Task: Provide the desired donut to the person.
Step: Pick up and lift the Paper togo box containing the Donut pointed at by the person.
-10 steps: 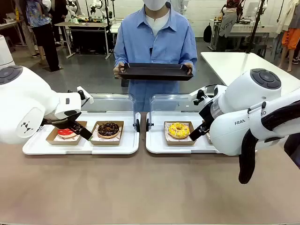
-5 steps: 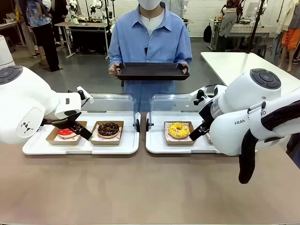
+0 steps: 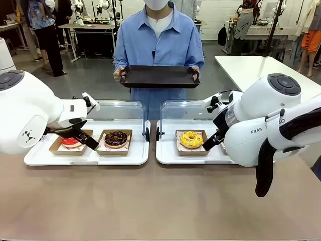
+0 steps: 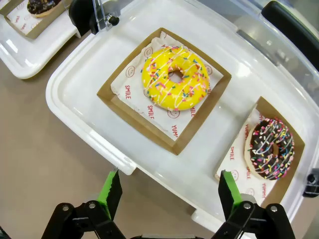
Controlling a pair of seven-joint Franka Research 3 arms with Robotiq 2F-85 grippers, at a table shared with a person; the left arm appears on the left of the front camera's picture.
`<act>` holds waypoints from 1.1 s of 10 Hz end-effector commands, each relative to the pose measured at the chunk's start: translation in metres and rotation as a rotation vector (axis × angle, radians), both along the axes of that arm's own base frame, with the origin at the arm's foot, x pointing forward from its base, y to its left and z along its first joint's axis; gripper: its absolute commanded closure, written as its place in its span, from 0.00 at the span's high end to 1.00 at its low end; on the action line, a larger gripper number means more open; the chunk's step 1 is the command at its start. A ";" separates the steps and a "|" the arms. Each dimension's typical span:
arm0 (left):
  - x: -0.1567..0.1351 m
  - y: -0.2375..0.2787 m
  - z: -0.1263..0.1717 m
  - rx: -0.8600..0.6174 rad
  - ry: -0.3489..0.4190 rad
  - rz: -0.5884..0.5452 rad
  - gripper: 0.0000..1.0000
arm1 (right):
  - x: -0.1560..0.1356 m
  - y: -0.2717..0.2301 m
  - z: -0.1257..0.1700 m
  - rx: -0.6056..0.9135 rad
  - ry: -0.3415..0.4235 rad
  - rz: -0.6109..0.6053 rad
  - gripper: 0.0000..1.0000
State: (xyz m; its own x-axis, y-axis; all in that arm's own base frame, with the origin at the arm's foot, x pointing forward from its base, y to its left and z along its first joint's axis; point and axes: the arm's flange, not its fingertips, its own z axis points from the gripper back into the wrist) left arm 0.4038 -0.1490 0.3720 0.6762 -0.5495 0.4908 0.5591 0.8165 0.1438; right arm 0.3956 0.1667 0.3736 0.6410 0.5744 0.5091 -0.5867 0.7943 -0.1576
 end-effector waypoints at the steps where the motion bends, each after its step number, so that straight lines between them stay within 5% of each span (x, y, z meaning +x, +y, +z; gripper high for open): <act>1: 0.000 0.000 0.000 0.000 0.000 0.000 1.00 | 0.000 0.000 0.000 0.000 0.000 0.000 1.00; 5: 0.000 0.000 0.000 0.000 0.000 0.000 1.00 | 0.000 0.000 0.000 0.000 0.000 0.000 1.00; 7: -0.009 -0.002 0.044 0.022 0.023 -0.061 1.00 | -0.014 -0.005 0.040 0.005 -0.035 -0.027 1.00; 11: -0.008 -0.001 0.152 0.093 0.116 -0.093 1.00 | -0.029 -0.012 0.148 -0.116 0.091 0.020 1.00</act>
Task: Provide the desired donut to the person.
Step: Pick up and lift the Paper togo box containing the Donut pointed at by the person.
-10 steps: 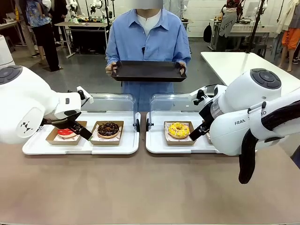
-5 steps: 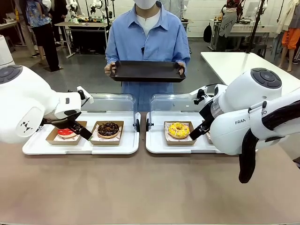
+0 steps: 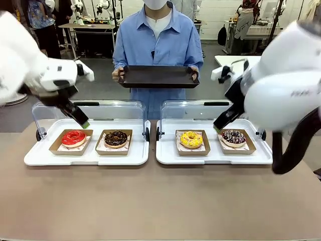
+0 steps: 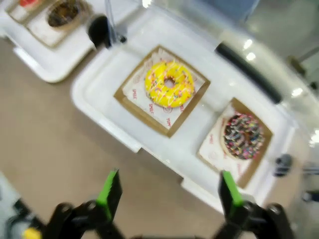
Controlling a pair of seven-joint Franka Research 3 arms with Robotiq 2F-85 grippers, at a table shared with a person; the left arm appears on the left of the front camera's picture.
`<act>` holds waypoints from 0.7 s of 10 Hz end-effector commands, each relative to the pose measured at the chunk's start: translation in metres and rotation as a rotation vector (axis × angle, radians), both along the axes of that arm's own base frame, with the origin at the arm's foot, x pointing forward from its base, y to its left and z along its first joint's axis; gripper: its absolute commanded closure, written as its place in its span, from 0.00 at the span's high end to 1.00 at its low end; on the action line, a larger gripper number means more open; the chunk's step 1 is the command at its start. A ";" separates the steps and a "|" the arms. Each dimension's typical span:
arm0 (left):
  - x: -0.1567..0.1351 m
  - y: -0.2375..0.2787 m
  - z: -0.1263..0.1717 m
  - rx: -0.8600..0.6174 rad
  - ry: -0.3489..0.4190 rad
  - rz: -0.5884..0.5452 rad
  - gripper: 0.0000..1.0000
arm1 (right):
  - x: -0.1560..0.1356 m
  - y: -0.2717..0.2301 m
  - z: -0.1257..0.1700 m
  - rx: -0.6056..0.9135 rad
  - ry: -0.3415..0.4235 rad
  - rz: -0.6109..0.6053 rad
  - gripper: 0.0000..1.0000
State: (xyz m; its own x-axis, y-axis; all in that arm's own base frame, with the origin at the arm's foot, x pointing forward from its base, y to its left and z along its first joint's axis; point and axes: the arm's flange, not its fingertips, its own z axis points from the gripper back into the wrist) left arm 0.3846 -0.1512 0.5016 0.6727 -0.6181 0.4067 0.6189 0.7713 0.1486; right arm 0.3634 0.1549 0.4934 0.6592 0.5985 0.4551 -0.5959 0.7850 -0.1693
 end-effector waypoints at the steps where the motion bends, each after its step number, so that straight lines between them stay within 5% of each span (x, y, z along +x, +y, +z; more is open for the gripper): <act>1: 0.010 0.002 0.044 0.050 0.047 -0.006 1.00 | -0.003 0.001 0.052 -0.115 0.059 0.020 1.00; 4: 0.004 0.008 0.091 0.060 0.022 0.029 1.00 | -0.022 0.005 0.109 -0.167 0.029 -0.022 1.00; 6: -0.010 0.012 0.092 0.030 -0.056 0.034 1.00 | -0.025 0.002 0.106 -0.135 0.044 0.010 1.00; 7: 0.002 0.009 0.099 0.024 0.025 0.026 1.00 | -0.025 0.002 0.106 -0.135 0.044 0.010 1.00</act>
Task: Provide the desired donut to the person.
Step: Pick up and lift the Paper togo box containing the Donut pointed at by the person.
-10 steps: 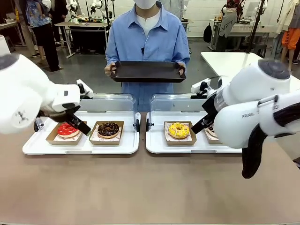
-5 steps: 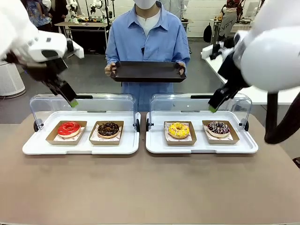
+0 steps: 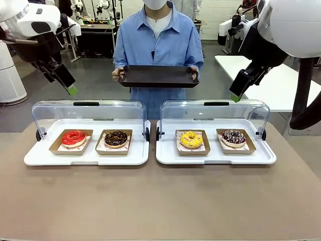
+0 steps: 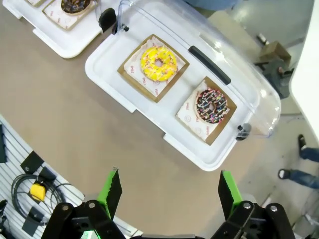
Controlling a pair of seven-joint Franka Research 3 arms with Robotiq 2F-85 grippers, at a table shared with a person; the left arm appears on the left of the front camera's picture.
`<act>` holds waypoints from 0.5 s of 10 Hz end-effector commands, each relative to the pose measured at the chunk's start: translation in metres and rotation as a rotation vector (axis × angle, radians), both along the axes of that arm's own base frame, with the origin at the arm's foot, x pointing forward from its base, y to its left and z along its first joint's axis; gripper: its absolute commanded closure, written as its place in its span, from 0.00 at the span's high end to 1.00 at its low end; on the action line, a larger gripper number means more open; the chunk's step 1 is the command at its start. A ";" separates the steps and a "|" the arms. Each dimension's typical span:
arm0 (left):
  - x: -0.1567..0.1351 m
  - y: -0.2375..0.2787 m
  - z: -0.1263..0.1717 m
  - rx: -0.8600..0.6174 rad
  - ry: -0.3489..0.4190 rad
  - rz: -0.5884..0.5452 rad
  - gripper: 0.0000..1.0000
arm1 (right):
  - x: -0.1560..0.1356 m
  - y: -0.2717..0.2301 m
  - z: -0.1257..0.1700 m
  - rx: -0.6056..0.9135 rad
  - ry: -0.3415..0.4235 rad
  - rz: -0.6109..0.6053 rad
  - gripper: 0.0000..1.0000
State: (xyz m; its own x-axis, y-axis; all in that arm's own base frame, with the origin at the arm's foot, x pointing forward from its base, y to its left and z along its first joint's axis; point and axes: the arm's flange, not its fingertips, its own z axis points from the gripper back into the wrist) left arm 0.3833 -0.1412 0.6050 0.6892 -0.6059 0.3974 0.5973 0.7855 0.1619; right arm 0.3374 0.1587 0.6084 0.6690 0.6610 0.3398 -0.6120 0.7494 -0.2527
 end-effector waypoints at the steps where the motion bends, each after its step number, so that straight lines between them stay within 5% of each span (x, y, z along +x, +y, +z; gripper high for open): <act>1: 0.004 -0.001 -0.005 0.007 0.026 -0.002 1.00 | 0.001 -0.002 -0.009 0.005 0.003 -0.001 1.00; 5: 0.003 -0.001 -0.006 0.006 0.019 0.000 1.00 | 0.001 0.000 -0.005 -0.003 0.009 -0.001 1.00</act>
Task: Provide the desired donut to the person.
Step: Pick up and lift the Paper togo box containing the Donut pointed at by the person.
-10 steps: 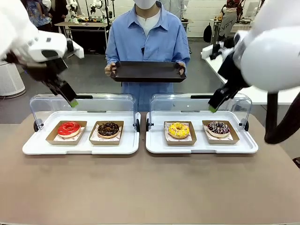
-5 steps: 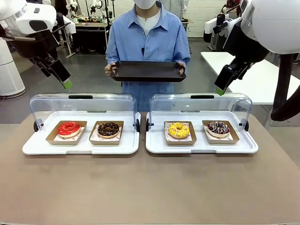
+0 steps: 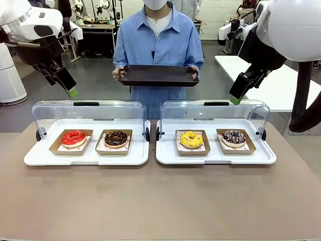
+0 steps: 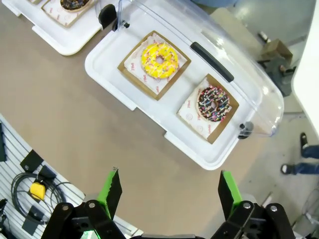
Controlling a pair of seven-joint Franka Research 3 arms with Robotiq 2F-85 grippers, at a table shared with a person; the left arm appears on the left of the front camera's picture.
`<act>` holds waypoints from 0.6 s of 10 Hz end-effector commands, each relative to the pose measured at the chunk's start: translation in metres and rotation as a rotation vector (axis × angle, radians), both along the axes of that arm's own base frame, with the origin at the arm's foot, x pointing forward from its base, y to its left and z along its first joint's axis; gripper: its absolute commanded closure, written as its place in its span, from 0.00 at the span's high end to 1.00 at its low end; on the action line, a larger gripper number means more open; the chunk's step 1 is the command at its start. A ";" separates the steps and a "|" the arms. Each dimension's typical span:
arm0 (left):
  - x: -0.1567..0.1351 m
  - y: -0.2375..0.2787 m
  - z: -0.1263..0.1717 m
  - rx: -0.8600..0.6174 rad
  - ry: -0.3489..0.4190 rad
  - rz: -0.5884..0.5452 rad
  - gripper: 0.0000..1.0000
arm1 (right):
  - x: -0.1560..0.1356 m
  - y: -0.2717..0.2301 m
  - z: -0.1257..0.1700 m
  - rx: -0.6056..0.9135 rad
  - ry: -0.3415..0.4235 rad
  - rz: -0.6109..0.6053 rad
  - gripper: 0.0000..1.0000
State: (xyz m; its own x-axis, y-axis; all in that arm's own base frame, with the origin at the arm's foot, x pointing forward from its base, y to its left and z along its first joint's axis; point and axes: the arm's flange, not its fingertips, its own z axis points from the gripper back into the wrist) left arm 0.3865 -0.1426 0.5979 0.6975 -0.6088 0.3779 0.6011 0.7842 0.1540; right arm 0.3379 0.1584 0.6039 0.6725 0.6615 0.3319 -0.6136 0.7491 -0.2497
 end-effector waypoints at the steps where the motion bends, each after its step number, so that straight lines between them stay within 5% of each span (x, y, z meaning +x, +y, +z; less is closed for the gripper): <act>1: -0.005 0.021 0.009 -0.180 0.080 -0.183 1.00 | -0.004 -0.026 0.000 0.116 0.076 0.169 1.00; 6: -0.003 0.123 0.029 -0.620 0.154 -0.584 1.00 | -0.006 -0.153 0.009 0.669 0.166 0.586 1.00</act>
State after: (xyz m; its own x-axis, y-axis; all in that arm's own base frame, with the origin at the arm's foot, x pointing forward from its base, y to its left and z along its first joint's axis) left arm 0.3730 -0.0360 0.6239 0.3963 -0.6029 0.6924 0.9134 0.3356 -0.2306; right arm 0.3253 0.0185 0.6123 0.3295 0.6359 0.6979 -0.9337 0.3291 0.1409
